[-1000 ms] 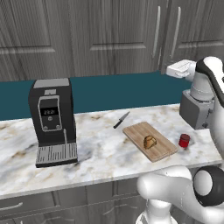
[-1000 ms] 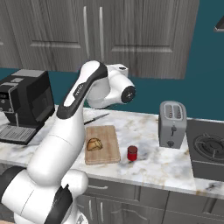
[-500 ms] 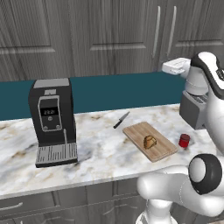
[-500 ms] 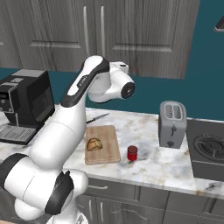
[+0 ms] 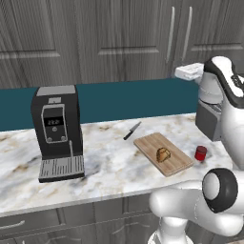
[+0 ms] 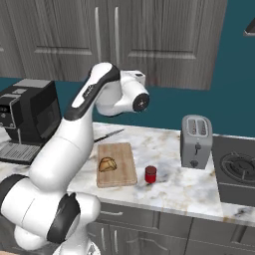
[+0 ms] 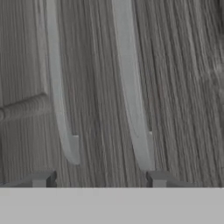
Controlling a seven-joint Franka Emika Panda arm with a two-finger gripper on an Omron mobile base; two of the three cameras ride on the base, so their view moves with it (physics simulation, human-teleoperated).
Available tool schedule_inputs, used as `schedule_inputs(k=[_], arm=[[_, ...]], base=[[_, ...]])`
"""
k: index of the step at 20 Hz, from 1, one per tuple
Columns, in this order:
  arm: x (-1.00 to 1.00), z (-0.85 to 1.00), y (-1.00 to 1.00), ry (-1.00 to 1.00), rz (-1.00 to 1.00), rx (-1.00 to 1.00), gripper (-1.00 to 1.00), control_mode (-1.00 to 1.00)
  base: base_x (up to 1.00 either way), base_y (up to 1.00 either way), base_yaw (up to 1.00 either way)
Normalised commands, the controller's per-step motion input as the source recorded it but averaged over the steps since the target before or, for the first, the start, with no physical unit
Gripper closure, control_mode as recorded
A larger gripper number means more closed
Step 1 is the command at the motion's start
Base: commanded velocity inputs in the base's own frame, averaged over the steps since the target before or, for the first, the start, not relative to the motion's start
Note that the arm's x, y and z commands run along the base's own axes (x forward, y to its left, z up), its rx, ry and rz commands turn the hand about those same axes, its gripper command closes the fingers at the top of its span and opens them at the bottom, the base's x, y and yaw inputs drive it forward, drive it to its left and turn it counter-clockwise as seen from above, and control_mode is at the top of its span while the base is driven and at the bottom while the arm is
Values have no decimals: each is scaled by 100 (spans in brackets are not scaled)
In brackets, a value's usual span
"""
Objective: Pick the bread, place it on the cutting board, pick the jam, place it on the counter, and close the cabinet.
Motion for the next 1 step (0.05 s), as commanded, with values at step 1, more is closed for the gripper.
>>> schedule_inputs(k=[1], arm=[[1, 0, 0, 0, 0, 0, -100, -100]], base=[[0, 0, 0]])
